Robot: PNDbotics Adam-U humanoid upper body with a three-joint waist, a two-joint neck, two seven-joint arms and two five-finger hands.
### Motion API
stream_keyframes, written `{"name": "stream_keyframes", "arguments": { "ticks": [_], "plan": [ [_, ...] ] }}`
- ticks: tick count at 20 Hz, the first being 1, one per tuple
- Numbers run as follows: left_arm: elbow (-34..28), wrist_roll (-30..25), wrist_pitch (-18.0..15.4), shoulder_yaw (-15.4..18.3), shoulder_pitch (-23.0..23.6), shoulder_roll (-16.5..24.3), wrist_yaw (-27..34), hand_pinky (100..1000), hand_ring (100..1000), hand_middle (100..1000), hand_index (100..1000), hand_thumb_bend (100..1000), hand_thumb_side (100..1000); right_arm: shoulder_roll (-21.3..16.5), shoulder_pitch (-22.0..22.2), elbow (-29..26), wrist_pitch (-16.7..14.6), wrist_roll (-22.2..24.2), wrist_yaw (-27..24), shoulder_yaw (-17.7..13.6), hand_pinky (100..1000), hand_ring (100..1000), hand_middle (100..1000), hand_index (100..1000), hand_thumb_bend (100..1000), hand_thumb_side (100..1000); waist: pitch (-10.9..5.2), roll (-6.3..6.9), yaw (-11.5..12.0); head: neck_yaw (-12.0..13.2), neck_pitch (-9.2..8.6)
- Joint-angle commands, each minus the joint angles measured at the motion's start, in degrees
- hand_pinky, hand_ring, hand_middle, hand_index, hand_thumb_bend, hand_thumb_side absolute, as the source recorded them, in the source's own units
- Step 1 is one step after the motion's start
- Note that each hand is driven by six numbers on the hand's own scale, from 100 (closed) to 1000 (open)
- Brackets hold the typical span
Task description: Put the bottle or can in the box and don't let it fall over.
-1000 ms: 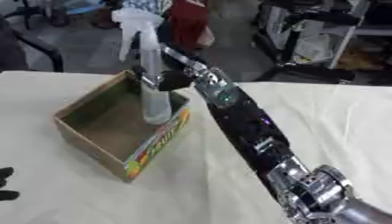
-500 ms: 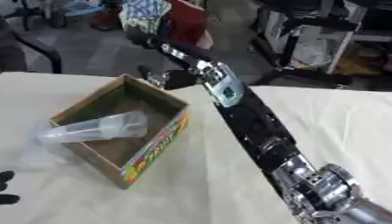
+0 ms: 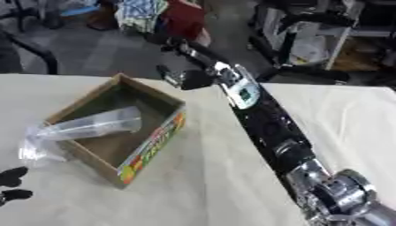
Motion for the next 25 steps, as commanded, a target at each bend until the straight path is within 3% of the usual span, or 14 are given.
{"name": "stream_keyframes", "arguments": {
  "ticks": [1,5,11,19,25],
  "plan": [
    [-0.4,0.4,-0.8,0.9,0.7,1.7,-0.4,776,908,691,933,158,886,-1.6,0.8,-3.3,2.3,-2.1,-3.1,-1.3,869,941,885,957,100,539,-1.86,0.60,-1.2,1.3,2.39],
    [0.0,1.0,-1.5,1.5,2.8,2.7,-1.1,776,911,702,933,158,896,-1.5,5.8,-7.8,5.8,-4.2,-6.6,-2.6,844,922,863,934,100,536,-3.30,0.88,-4.3,3.6,6.05],
    [0.7,2.0,-2.3,2.6,5.5,4.4,-2.6,777,915,716,935,156,904,-0.7,14.7,-16.8,11.4,-7.5,-12.2,-4.9,829,907,845,918,100,531,-5.24,0.32,-9.6,9.3,10.92],
    [1.1,2.6,-3.6,3.0,7.7,5.9,-3.8,775,916,718,937,150,920,2.1,26.6,-28.7,17.8,-6.1,-19.5,-8.1,812,888,826,909,100,528,-5.78,0.57,-15.9,17.9,11.71],
    [1.1,2.7,-4.6,3.0,8.6,6.3,-4.7,775,916,717,937,148,929,5.5,34.9,-36.3,22.4,-1.9,-24.6,-12.3,800,853,813,902,100,540,-5.30,0.98,-18.2,21.3,11.71]
  ]
}}
